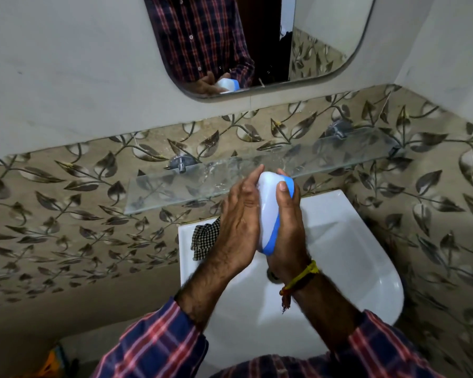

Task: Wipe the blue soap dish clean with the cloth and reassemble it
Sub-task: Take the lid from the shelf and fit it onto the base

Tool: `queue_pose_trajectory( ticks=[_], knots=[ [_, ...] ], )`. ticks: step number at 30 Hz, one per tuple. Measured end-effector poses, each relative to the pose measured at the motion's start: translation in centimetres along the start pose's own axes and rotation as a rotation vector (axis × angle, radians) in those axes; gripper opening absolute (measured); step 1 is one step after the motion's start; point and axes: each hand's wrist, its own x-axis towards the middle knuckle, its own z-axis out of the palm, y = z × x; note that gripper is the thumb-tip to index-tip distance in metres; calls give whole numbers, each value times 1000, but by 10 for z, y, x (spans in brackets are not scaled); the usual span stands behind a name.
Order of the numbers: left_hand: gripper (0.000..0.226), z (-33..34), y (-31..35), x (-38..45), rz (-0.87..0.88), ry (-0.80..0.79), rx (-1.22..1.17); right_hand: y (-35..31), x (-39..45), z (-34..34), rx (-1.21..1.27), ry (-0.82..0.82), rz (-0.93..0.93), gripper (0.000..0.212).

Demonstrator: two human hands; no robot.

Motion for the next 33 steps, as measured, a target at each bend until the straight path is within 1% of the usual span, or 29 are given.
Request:
queue_pose_trajectory(
  ticks=[3,5,7,10,11,13,16,19,22,25,27,29,31,33],
  knots=[
    [69,3,6,5,-22,-13,-25,-3,1,1,88,8,72,73],
    [73,7,13,9,-44,-10,-99,-8,5,1,128,2,93,74],
    [68,9,19,11,-51,-10,-112,-14,9,-4,144,-2,79,69],
    [56,15,19,6,-18,-24,-12,-17,13,-14,154,26,63,62],
    [56,18,17,3,-21,-28,-2,-17,12,-16,160,35,75,62],
    [58,25,13,-5,-54,-22,-64,-14,9,-19,165,52,100,61],
    [54,35,8,-14,-83,19,-201,-12,5,-25,141,55,96,57],
    [60,38,6,-15,-125,29,-297,-13,5,-29,126,36,103,53],
    [62,37,8,-11,-143,-35,-253,-16,9,-31,118,23,127,51],
    [67,30,11,-9,-133,-130,-284,-21,12,-33,131,-4,107,49],
    [70,23,16,-6,-134,-96,-301,-26,15,-31,149,-20,54,47],
    [61,19,21,-3,-107,-23,-281,-32,18,-26,166,-16,10,49],
    [54,19,26,-4,-88,13,-220,-33,20,-24,182,-20,-8,48],
    [53,21,30,-6,-72,24,-154,-32,22,-24,190,-23,9,47]
  ],
)
